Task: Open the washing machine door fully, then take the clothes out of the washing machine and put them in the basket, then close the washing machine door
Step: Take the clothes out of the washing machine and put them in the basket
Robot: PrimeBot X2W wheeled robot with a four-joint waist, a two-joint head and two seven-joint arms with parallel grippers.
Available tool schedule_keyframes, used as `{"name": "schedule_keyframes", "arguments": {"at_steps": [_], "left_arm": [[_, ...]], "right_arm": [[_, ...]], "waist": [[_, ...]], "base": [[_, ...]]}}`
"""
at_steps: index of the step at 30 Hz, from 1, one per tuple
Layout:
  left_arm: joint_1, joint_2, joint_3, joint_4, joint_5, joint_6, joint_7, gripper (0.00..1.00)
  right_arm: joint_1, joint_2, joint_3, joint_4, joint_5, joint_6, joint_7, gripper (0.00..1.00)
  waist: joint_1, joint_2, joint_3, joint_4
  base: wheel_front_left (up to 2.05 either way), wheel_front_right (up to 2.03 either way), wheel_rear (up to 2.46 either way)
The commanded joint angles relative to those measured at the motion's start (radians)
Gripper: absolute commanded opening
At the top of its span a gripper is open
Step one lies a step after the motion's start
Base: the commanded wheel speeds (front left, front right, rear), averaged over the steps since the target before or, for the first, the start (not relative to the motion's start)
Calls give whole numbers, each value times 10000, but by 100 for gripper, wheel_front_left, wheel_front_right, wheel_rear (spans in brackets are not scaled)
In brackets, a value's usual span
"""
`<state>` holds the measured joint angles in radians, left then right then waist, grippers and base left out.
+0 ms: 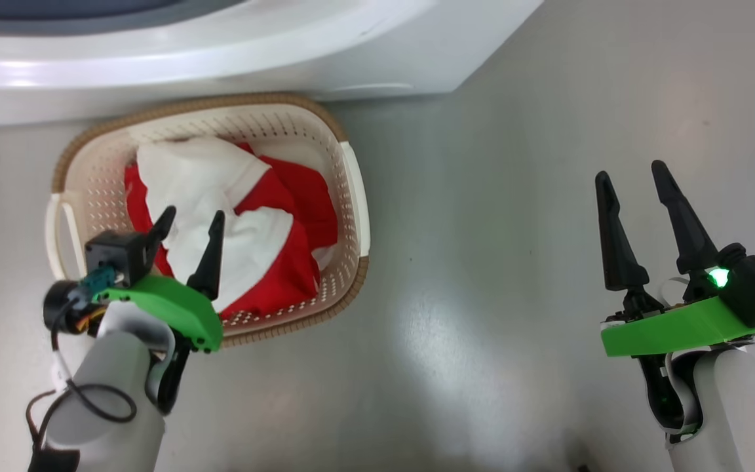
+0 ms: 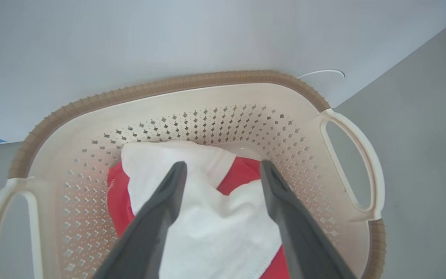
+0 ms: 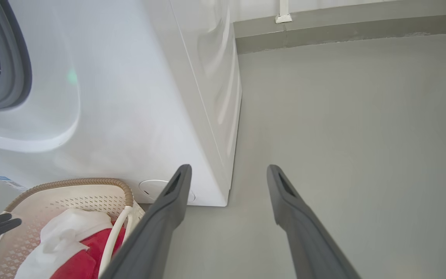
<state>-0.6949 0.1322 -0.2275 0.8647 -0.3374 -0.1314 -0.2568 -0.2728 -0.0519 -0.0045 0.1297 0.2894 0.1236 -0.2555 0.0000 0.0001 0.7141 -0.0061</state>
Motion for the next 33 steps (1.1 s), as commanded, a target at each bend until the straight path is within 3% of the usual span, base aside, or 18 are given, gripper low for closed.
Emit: {"name": "schedule_keyframes", "arguments": {"at_steps": [1, 17, 33], "left_arm": [[521, 321, 338, -229, -63, 8, -49, 100], [3006, 142, 1986, -2854, 521, 8, -49, 100], [5838, -110, 2661, -5609, 1190, 8, -49, 100]], "right_arm": [[237, 17, 253, -143, -81, 71, -63, 100], [1273, 17, 341, 570, -289, 71, -63, 100], [3192, 17, 10, 675, -231, 71, -63, 100]], "waist": [[0, -1, -513, 74], [0, -1, -3782, 253], [0, -1, -6183, 520]], "base": [[0, 0, 0], [0, 0, 0], [0, 0, 0]]}}
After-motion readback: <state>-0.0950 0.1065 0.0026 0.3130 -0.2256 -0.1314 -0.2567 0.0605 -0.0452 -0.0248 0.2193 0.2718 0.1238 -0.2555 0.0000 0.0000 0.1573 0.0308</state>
